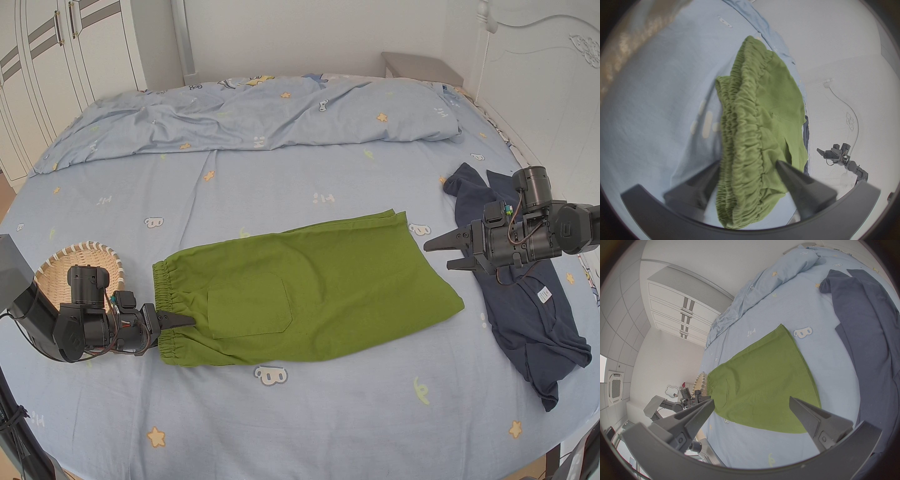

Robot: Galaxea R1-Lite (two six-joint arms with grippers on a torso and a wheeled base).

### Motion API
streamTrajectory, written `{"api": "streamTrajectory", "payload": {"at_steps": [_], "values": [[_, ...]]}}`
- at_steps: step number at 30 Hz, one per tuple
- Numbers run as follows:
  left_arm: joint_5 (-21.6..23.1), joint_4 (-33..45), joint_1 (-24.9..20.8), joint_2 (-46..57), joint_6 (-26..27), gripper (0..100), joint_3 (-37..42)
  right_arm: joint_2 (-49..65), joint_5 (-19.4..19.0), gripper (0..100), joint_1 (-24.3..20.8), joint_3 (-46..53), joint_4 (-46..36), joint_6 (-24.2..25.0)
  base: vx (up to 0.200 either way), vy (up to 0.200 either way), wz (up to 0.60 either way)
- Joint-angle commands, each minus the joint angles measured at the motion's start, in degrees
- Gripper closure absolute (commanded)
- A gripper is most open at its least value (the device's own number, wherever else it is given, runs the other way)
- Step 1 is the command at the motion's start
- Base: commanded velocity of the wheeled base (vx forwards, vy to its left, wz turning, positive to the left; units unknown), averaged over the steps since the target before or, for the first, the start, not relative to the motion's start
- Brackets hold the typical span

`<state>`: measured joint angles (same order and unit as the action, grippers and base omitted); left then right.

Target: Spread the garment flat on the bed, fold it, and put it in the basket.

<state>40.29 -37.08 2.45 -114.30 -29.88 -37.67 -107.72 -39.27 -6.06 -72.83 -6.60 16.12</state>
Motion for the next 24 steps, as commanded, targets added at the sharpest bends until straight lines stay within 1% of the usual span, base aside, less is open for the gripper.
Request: {"api": "streamTrajectory", "payload": {"at_steps": [1,3,7,10,13,15,24], "values": [[0.49,-0.62,0.19,-0.4,-0.97,100,-0.48,-1.18,-0.02,0,0.35,-0.39,0.0,-0.03,0.0,0.0,0.0],[0.67,-1.94,0.1,-0.31,-2.46,100,-0.21,-4.43,0.24,0,0.87,-1.0,0.27,-0.47,0.0,0.0,0.0],[0.67,-2.99,0.1,0.13,-2.82,100,0.23,-6.89,0.42,0,2.72,-2.32,0.35,-0.47,0.0,0.0,0.0],[0.67,-2.99,0.19,0.39,-3.43,100,0.23,-7.95,0.51,0,3.16,-2.67,0.27,-0.56,0.0,0.0,0.0],[0.76,-2.47,0.27,3.12,-5.1,100,-0.04,-11.73,2.35,0,3.86,-3.81,0.09,-0.74,0.0,0.0,0.0],[0.76,-2.47,0.27,3.73,-5.19,100,0.23,-13.05,3.23,0,4.04,-4.43,0.0,-0.82,0.0,0.0,0.0],[0.76,-2.47,0.27,4.26,-5.19,100,0.32,-15.16,3.41,0,4.92,-5.31,-0.35,-1.88,0.0,0.0,0.0]]}}
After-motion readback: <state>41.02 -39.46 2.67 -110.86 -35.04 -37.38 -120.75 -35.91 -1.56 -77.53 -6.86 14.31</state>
